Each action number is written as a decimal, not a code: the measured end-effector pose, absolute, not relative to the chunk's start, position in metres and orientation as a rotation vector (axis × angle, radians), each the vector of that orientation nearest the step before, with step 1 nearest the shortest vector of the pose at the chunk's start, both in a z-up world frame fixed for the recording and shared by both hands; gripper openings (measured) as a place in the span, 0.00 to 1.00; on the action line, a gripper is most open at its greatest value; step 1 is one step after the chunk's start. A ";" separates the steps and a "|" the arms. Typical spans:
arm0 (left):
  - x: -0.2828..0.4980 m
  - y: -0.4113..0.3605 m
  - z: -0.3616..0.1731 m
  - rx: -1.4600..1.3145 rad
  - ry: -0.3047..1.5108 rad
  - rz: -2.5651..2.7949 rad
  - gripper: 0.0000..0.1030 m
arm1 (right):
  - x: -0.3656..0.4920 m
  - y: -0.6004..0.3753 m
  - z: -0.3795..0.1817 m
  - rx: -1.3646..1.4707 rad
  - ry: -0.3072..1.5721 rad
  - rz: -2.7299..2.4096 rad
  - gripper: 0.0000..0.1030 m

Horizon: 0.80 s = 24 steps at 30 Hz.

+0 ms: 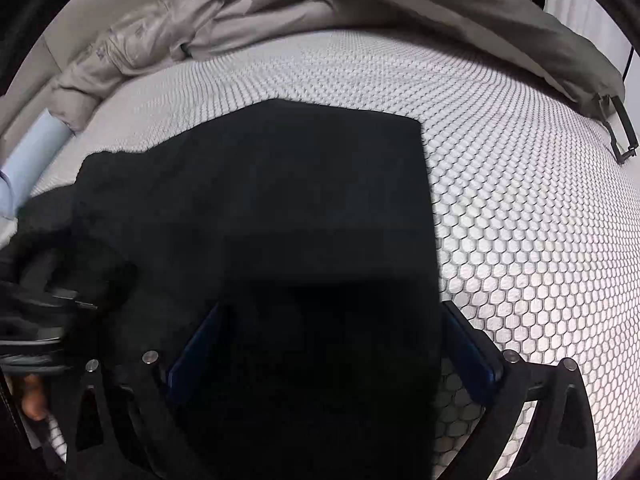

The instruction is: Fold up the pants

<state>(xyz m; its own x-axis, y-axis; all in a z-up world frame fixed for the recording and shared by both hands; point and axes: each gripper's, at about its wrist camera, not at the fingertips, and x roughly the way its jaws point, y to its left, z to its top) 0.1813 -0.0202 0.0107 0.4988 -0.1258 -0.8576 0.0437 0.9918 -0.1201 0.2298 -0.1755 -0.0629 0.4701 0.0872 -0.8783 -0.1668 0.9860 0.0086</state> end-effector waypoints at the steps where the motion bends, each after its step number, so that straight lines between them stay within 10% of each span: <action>1: 0.181 -0.017 0.012 -0.098 1.044 -0.093 0.99 | 0.231 -0.184 -0.060 -0.097 1.069 0.109 1.00; 24: 0.177 0.016 0.038 -0.189 0.954 0.040 0.96 | 0.241 -0.190 -0.044 -0.004 0.995 -0.117 1.00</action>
